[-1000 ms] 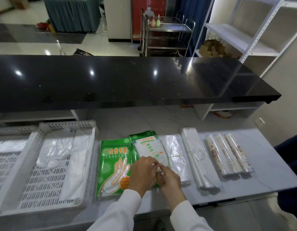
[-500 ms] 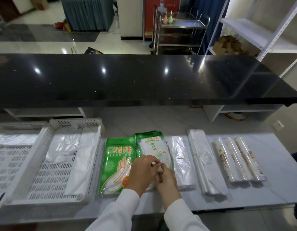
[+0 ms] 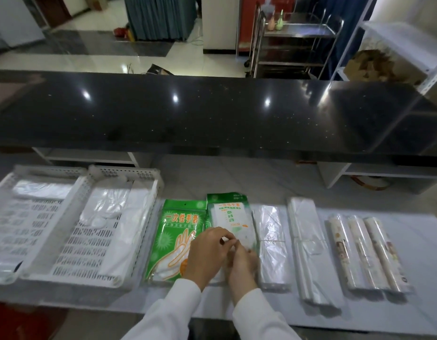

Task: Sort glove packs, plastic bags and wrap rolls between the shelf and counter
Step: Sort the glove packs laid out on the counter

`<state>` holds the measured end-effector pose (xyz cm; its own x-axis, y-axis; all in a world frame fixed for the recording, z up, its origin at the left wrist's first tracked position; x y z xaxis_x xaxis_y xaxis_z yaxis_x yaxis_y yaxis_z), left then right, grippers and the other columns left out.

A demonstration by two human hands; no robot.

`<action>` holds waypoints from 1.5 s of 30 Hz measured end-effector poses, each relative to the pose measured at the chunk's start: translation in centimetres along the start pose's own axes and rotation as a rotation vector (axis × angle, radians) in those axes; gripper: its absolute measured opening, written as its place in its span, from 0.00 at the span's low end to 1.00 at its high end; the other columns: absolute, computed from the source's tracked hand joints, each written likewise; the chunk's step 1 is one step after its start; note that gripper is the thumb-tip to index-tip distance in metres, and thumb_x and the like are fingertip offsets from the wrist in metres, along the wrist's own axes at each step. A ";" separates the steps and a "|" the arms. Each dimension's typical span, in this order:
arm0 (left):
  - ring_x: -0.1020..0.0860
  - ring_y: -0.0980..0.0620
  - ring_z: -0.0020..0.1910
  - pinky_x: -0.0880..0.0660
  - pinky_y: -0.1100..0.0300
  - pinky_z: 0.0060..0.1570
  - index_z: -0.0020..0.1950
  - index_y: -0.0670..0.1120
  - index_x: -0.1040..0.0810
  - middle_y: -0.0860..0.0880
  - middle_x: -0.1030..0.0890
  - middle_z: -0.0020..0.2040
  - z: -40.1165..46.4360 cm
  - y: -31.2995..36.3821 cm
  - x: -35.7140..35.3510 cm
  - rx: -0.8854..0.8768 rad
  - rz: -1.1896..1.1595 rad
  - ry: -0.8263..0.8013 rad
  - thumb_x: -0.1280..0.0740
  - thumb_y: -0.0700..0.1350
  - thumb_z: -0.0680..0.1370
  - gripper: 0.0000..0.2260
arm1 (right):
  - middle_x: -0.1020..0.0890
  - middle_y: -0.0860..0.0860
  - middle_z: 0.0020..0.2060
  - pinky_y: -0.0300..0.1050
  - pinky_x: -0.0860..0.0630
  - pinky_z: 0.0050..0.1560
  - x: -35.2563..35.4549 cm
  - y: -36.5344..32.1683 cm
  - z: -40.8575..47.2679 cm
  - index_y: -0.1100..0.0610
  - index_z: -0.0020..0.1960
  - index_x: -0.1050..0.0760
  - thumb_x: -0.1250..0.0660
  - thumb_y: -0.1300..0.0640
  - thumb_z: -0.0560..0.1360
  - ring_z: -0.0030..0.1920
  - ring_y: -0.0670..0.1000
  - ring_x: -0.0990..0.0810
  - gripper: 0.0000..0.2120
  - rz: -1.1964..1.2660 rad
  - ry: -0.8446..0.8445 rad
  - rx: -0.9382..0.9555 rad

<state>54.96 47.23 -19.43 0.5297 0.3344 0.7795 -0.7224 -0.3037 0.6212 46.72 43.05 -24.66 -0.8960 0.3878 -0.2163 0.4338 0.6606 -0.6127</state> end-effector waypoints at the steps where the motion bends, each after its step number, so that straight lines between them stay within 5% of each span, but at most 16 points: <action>1: 0.22 0.59 0.48 0.29 0.64 0.50 0.49 0.55 0.14 0.59 0.15 0.47 0.1 -0.1 0.0 -0.007 0.009 -0.002 0.27 0.52 0.79 0.03 | 0.17 0.70 0.57 0.48 0.20 0.42 -0.1 -0.2 0.0 0.73 0.65 0.25 0.33 0.75 0.77 0.48 0.61 0.17 0.17 0.018 -0.002 -0.005; 6: 0.21 0.56 0.50 0.25 0.58 0.52 0.50 0.54 0.13 0.58 0.14 0.48 0.1 -0.4 -0.3 -0.038 0.068 -0.033 0.27 0.51 0.79 0.04 | 0.18 0.69 0.52 0.38 0.20 0.26 -0.3 -0.8 0.2 0.74 0.63 0.25 0.41 0.82 0.74 0.38 0.57 0.19 0.19 0.100 0.006 0.017; 10: 0.21 0.55 0.51 0.24 0.57 0.53 0.50 0.53 0.12 0.57 0.14 0.49 -0.1 -0.6 -0.6 -0.002 0.085 -0.028 0.27 0.50 0.78 0.04 | 0.18 0.70 0.56 0.49 0.17 0.40 0.0 0.3 0.8 0.68 0.69 0.26 0.44 0.82 0.74 0.50 0.63 0.17 0.27 0.070 -0.035 0.022; 14: 0.20 0.53 0.51 0.25 0.56 0.51 0.49 0.51 0.13 0.56 0.14 0.49 -0.5 -1.3 -0.6 0.019 0.077 -0.023 0.26 0.48 0.78 0.03 | 0.15 0.67 0.54 0.60 0.16 0.54 0.4 1.0 0.8 0.69 0.61 0.22 0.37 0.79 0.76 0.53 0.67 0.14 0.17 0.003 -0.015 0.060; 20: 0.20 0.51 0.49 0.26 0.56 0.48 0.47 0.50 0.14 0.55 0.14 0.47 -0.4 -1.5 -0.1 -0.006 0.070 -0.012 0.26 0.47 0.77 0.02 | 0.13 0.57 0.49 0.54 0.14 0.49 2.5 1.5 -0.4 0.57 0.52 0.19 0.29 0.72 0.76 0.48 0.57 0.12 0.12 -0.088 0.002 0.131; 26: 0.19 0.52 0.44 0.23 0.54 0.45 0.45 0.51 0.16 0.54 0.15 0.45 -1.5 -1.7 0.2 -0.134 -0.001 -0.147 0.26 0.48 0.76 0.02 | 0.13 0.54 0.54 0.55 0.15 0.56 4.2 1.9 -3.1 0.54 0.65 0.21 0.31 0.72 0.77 0.53 0.55 0.13 0.21 -0.087 -0.038 0.241; 31: 0.19 0.53 0.47 0.24 0.56 0.45 0.47 0.51 0.16 0.54 0.15 0.47 -3.0 -2.4 0.2 -0.279 0.035 -0.232 0.28 0.52 0.77 0.05 | 0.12 0.54 0.51 0.58 0.15 0.56 4.6 2.2 -3.9 0.48 0.54 0.21 0.35 0.76 0.76 0.52 0.57 0.12 0.23 -0.111 -0.038 0.237; 35: 0.20 0.52 0.50 0.26 0.57 0.46 0.50 0.51 0.15 0.54 0.16 0.48 -3.2 -2.2 0.2 -0.321 0.063 -0.231 0.30 0.52 0.78 0.07 | 0.14 0.57 0.55 0.62 0.17 0.59 4.7 2.3 -3.6 0.51 0.64 0.22 0.33 0.72 0.77 0.55 0.60 0.14 0.22 -0.148 0.065 0.215; 41: 0.19 0.50 0.50 0.25 0.56 0.47 0.53 0.51 0.15 0.53 0.18 0.50 -3.0 -0.9 -0.2 -0.294 0.139 -0.200 0.32 0.51 0.80 0.08 | 0.13 0.59 0.53 0.65 0.18 0.59 4.6 1.6 -2.9 0.61 0.62 0.19 0.31 0.72 0.75 0.54 0.63 0.14 0.18 -0.243 0.066 0.256; 45: 0.19 0.49 0.46 0.25 0.55 0.43 0.50 0.50 0.16 0.52 0.19 0.48 -3.0 -0.5 -0.5 -0.243 0.153 -0.144 0.32 0.51 0.80 0.08 | 0.13 0.56 0.51 0.55 0.13 0.48 5.0 1.3 -2.5 0.60 0.59 0.18 0.27 0.67 0.77 0.48 0.57 0.13 0.12 -0.290 0.062 0.289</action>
<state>53.71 49.85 -20.34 0.4513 0.1666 0.8767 -0.8744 -0.1135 0.4717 43.03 47.51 -24.66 -0.9660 0.2560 0.0369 0.1124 0.5438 -0.8316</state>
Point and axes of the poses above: each hand's wrist, its own z-axis towards the middle knuckle, its own x-axis out of the back of the hand, y = z × x, the point moved 2 cm from there along z, towards the middle knuckle
